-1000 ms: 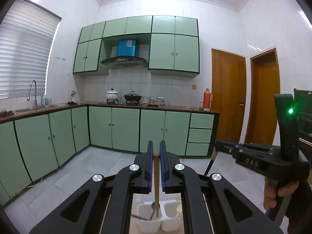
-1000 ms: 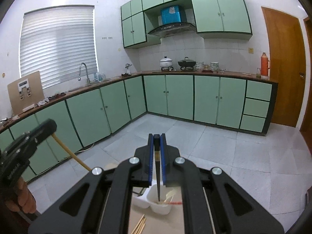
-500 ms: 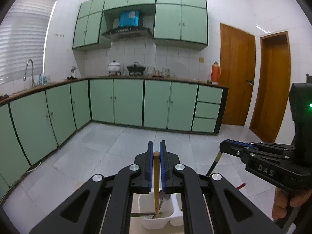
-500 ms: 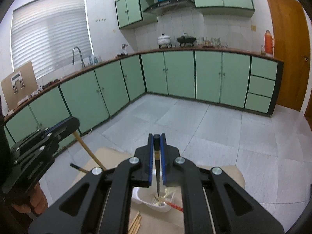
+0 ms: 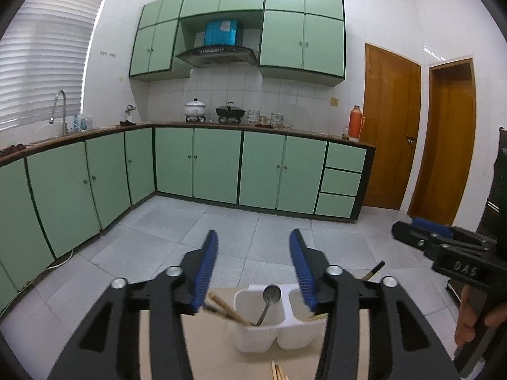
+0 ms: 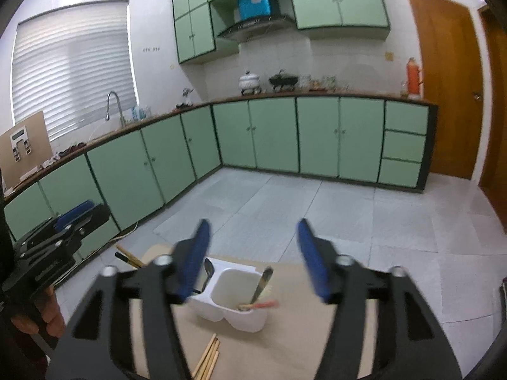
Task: Organize utensils
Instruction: 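Withdraw both grippers from the holder back toward the remaining chopsticks, then lower the right gripper onto a red-patterned chopstick and close it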
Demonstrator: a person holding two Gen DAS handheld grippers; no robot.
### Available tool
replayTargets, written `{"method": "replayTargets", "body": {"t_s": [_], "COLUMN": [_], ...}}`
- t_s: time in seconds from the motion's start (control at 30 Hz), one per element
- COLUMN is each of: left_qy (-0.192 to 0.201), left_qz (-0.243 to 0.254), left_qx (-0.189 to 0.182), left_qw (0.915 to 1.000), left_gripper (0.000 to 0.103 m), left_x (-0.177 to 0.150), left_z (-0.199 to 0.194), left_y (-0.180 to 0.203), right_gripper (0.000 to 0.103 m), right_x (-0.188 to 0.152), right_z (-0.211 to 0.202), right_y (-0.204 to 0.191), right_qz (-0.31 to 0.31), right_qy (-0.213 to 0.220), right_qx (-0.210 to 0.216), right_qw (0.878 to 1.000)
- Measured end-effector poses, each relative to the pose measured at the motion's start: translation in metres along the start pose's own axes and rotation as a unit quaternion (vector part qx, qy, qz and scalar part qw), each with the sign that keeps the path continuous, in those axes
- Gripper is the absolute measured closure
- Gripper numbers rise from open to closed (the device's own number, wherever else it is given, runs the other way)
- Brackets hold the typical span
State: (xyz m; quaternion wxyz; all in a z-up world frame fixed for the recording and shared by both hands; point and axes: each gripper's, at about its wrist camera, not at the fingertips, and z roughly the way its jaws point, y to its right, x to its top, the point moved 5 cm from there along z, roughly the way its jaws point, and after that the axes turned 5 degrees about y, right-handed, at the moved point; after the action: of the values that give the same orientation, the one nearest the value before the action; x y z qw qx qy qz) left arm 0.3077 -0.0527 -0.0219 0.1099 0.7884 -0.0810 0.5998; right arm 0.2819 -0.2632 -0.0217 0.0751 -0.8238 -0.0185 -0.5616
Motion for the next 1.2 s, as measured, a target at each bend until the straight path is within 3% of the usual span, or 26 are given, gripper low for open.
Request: {"method": "replayTargets", "body": {"t_s": [0.1, 0.23, 0.47, 0.77, 1.0, 1.2], "left_qy": [-0.002, -0.005, -0.03, -0.078, -0.101, -0.122], "left_qz": [-0.007, -0.013, 0.0, -0.001, 0.034, 0.016], "left_qx": [0.001, 0.006, 0.019, 0.034, 0.04, 0.044], "left_qw": [1.0, 0.9999, 0.9994, 0.9964, 0.9935, 0.9915], "left_gripper": [0.039, 0.029, 0.019, 0.019, 0.019, 0.019], "left_x": [-0.013, -0.038, -0.097, -0.177, -0.224, -0.245], "left_z": [-0.024, -0.054, -0.095, -0.122, -0.137, -0.145], "left_y": [-0.001, -0.002, -0.003, -0.009, -0.009, -0.019], "right_gripper": [0.016, 0.008, 0.007, 0.007, 0.008, 0.013], "right_x": [-0.013, -0.04, -0.103, -0.183, -0.23, -0.261], "right_z": [-0.027, -0.056, -0.088, -0.103, -0.11, -0.114], "right_y": [-0.002, -0.001, -0.006, -0.024, -0.044, -0.064], "right_qz": [-0.007, -0.009, -0.006, 0.009, -0.002, -0.02], "right_qy": [0.021, 0.029, 0.01, -0.02, -0.036, -0.066], "right_qx": [-0.018, -0.031, -0.043, -0.056, -0.064, -0.051], "right_qw": [1.0, 0.999, 0.999, 0.998, 0.997, 0.996]}}
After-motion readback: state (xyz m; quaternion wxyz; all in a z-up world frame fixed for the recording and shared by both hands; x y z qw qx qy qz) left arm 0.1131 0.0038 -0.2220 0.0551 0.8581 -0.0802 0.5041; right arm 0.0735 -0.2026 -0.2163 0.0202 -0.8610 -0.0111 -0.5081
